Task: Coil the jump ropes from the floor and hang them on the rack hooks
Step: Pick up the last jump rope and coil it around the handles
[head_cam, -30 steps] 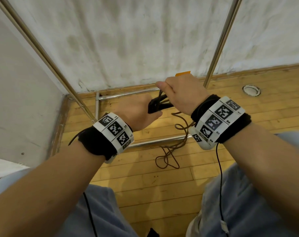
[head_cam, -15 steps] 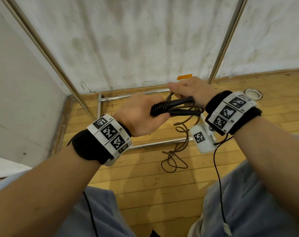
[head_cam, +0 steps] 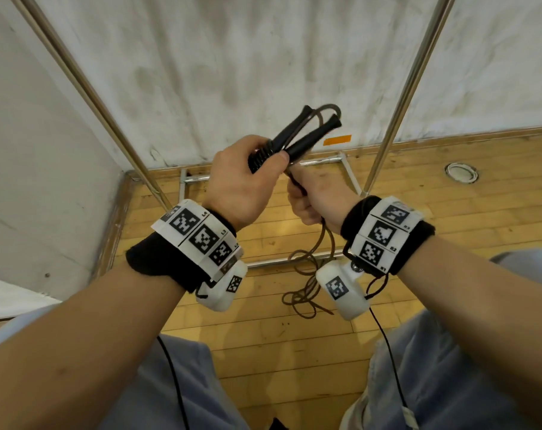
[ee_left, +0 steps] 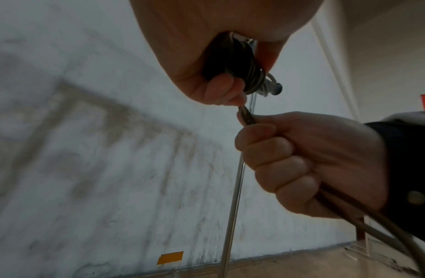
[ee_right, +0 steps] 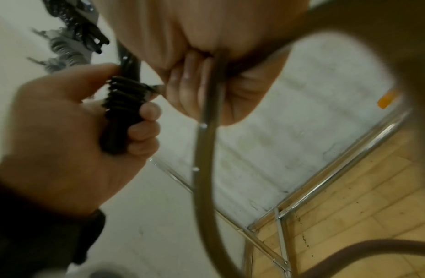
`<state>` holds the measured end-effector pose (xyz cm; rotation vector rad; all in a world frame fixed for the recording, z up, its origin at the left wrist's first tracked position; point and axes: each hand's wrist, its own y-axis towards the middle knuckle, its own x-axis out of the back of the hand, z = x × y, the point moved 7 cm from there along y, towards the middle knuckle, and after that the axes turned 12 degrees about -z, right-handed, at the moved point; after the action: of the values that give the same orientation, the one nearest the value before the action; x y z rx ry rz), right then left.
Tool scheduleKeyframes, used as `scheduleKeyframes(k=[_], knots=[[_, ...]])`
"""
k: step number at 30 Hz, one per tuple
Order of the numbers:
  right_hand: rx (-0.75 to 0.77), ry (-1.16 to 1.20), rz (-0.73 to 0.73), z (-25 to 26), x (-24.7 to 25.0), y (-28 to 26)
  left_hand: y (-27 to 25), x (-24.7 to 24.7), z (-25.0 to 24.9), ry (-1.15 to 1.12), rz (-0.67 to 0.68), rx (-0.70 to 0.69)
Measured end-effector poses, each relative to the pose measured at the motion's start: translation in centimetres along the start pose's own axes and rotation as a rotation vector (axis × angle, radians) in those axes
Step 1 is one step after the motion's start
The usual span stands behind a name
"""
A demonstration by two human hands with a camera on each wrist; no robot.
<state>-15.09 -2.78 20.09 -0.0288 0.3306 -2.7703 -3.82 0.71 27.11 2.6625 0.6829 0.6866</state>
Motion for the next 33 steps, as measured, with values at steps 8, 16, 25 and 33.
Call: scheduleKeyframes(k=[8, 16, 25, 33], knots=[[0.497, -0.575, -0.261, 2.8, 0.3, -1.8, 1.0, -0.3, 0.7, -0.058, -0.004, 0.084], [0.493, -0.977, -0.539, 4.0, 3.8, 0.5, 0.0, -1.8, -0.9, 0.063, 0.137, -0.019], [0.167, -0.343, 0.056, 0.2, 0.3, -0.1, 1.2, 0.5, -1.8, -0.012, 0.072, -0.013], [0.404, -0.502, -0.145, 2.7, 0.8, -0.6, 2.8, 2.3, -0.4, 0.177, 0.02, -0.062]])
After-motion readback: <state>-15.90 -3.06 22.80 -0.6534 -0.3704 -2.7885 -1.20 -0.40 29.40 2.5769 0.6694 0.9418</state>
